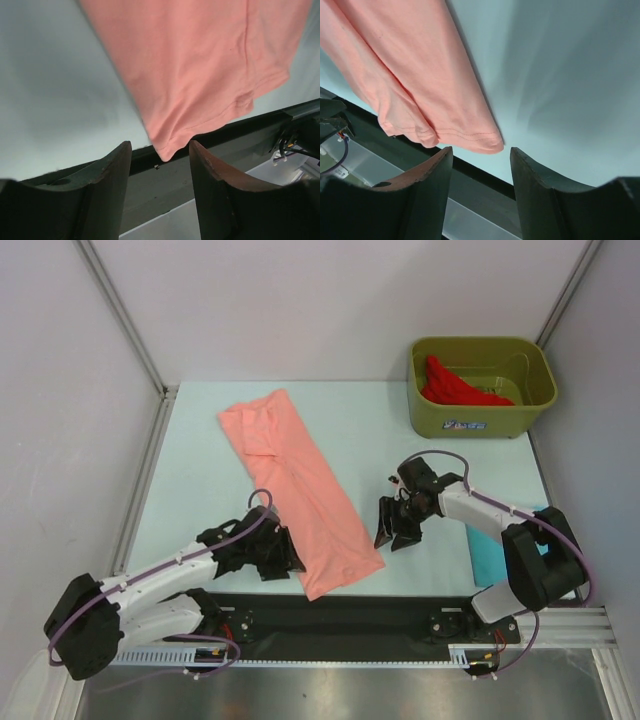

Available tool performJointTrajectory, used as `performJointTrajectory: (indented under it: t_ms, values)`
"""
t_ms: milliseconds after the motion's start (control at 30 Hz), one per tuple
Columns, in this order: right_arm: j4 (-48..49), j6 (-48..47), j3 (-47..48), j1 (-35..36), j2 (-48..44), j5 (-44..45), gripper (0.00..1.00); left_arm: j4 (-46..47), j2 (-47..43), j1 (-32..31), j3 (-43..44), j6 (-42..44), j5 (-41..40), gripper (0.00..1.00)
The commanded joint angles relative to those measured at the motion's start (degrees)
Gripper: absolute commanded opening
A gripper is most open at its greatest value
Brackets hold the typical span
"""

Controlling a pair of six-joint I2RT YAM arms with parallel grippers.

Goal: Fold and stack the t-shirts
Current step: Fold the tshirt

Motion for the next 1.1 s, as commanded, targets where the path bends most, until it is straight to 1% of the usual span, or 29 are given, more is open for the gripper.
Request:
performJointTrajectory:
  t_ms: [0, 133, 267, 333, 400, 433, 467, 633, 700, 867, 1000, 1067]
  values:
    - [2.43, -2.10, -1.24, -0.68, 1.08, -2.47, 0.55, 1.95, -0.63, -1.49, -2.05, -8.90, -0.45, 0.54]
    - [2.43, -2.54, -2.47, -0.77, 0.55, -1.85, 0.54, 6.41, 0.08, -3.42, -5.66, -14.44, 2.27, 0.52]
    - [1.46, -2.63, -2.48, -0.77, 1.34, -0.80, 0.53, 6.25, 3.06, -6.41, -5.22, -17.77, 2.80, 0.54]
    - [1.90, -1.84, -2.65, -0.77, 1.17, -1.06, 0.53, 7.91, 4.38, -8.08, -5.75, -19.18, 4.12, 0.55]
    - [3.30, -1.23, -3.09, -0.68, 0.99, -1.15, 0.54, 8.89, 5.08, -8.79, -6.19, -21.12, 3.60, 0.56]
    - [3.39, -1.05, -3.09, -0.59, 0.90, -1.06, 0.54, 7.93, 5.17, -9.49, -6.19, -22.17, 2.55, 0.56]
    - [3.13, -1.13, -3.00, -0.68, 0.99, -0.97, 0.54, 8.01, 5.00, -9.84, -6.28, -24.35, 2.19, 0.56]
    - [2.69, -1.57, -3.09, -0.77, 0.02, -0.62, 0.55, 6.35, 1.31, -11.60, -6.63, -30.25, -2.99, 0.56]
    - [2.69, -1.57, -3.61, -0.85, -0.33, -0.97, 0.55, 6.69, 1.40, -11.69, -6.80, -31.84, -3.35, 0.55]
    - [3.40, -2.27, -4.58, -1.03, 0.37, -0.89, 0.55, 9.24, 5.08, -12.65, -6.72, -34.30, -3.26, 0.54]
    - [3.48, -2.80, -4.93, -1.56, 0.28, -0.36, 0.55, 6.70, 7.54, -14.50, -4.35, -35.62, -4.22, 0.53]
    - [3.48, -2.80, -5.02, -2.00, 0.37, -0.62, 0.55, 6.51, 8.34, -14.85, -4.08, -36.94, -4.23, 0.51]
